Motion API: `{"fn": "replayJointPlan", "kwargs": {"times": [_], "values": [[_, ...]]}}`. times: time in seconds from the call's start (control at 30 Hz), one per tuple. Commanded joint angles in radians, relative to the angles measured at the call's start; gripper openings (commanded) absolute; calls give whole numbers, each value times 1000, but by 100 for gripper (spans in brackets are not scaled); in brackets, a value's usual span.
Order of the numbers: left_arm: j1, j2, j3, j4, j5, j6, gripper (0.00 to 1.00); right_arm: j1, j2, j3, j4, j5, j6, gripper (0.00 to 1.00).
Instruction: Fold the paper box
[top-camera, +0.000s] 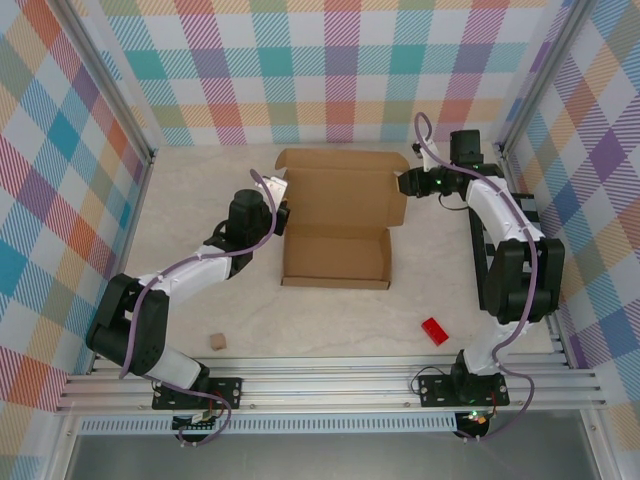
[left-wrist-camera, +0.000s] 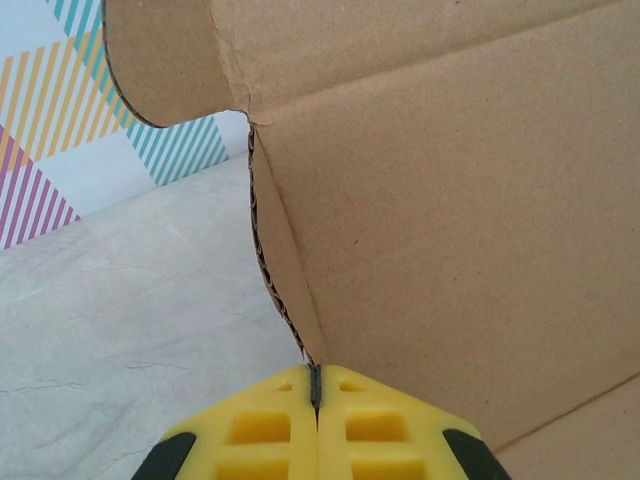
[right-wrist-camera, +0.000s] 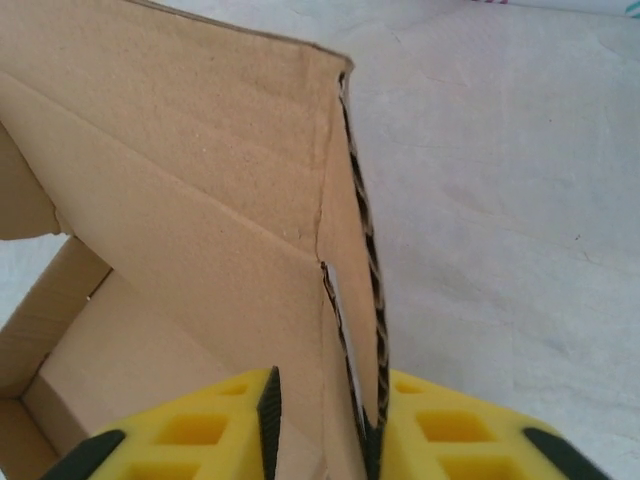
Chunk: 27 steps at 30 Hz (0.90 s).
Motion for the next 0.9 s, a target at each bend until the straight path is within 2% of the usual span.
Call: {"fn": "replayJointPlan", "kwargs": {"times": [0.0, 0.17, 0.27, 0.4, 0.5, 0.6, 0.83, 0.87], "values": [[-1, -32, 1, 30, 13, -21, 0, 14, 9, 11, -17, -31, 29, 20], [-11, -37, 8, 53, -22, -100, 0, 74, -37, -58, 66, 103, 101, 1], [-16, -41, 4, 72, -30, -135, 0, 117, -85, -114, 141, 151, 172, 0], [-20, -59, -6, 93, -27, -147, 0, 145, -110, -117, 137, 125, 190, 4], [-19, -79, -17, 106, -21, -135, 0, 146, -85, -81, 63, 69, 165, 17], [-20, -92, -30, 111, -34, -126, 0, 142, -68, -82, 25, 40, 137, 26], [-20, -105, -61, 119, -44, -128, 0, 127, -71, -132, 51, -15, 164, 29], [-20, -106, -62, 119, -46, -128, 0, 127, -68, -131, 48, -14, 166, 32]]}}
